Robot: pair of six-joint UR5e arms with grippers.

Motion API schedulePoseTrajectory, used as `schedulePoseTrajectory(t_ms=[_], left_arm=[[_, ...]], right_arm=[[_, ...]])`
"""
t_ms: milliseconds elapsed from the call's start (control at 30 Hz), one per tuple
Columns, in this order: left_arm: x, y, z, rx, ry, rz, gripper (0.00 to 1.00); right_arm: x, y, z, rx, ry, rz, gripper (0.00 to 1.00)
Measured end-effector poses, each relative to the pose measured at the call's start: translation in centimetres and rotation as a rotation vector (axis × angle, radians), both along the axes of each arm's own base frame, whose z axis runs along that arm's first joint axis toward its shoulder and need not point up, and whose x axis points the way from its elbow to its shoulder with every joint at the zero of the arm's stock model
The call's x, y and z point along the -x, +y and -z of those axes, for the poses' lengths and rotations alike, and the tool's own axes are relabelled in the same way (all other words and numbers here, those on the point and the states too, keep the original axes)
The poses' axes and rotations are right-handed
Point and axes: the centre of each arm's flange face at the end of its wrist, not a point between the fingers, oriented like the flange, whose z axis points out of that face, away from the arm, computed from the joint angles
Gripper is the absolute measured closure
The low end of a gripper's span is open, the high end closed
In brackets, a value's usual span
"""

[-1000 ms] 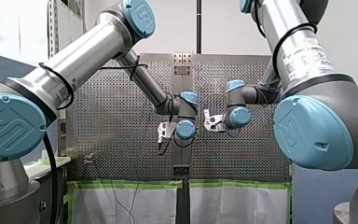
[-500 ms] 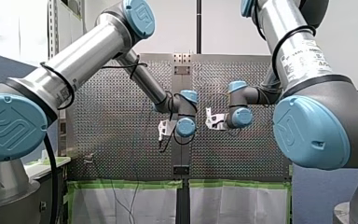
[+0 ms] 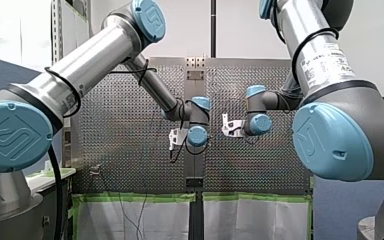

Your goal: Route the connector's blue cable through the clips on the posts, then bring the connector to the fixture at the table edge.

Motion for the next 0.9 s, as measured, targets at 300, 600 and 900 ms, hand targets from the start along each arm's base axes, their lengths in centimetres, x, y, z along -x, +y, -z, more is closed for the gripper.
schedulePoseTrajectory(t_ms=[300, 600, 900], left_arm=[[-2.0, 0.4, -1.3, 0.01, -0.003, -0.003, 1.0], [-2.0, 0.2, 0.6, 0.005, 0.034, 0.005, 1.0], [-3.1, 0.0, -0.1, 0.029, 0.019, 0.015, 1.0]], right_arm=[[0.2, -0.2, 0.1, 0.0, 0.0, 0.005, 1.0], [0.3, -0.3, 0.2, -0.002, 0.002, 0.006, 1.0], [0.4, -0.8, 1.1, -0.009, 0.008, 0.014, 1.0]])
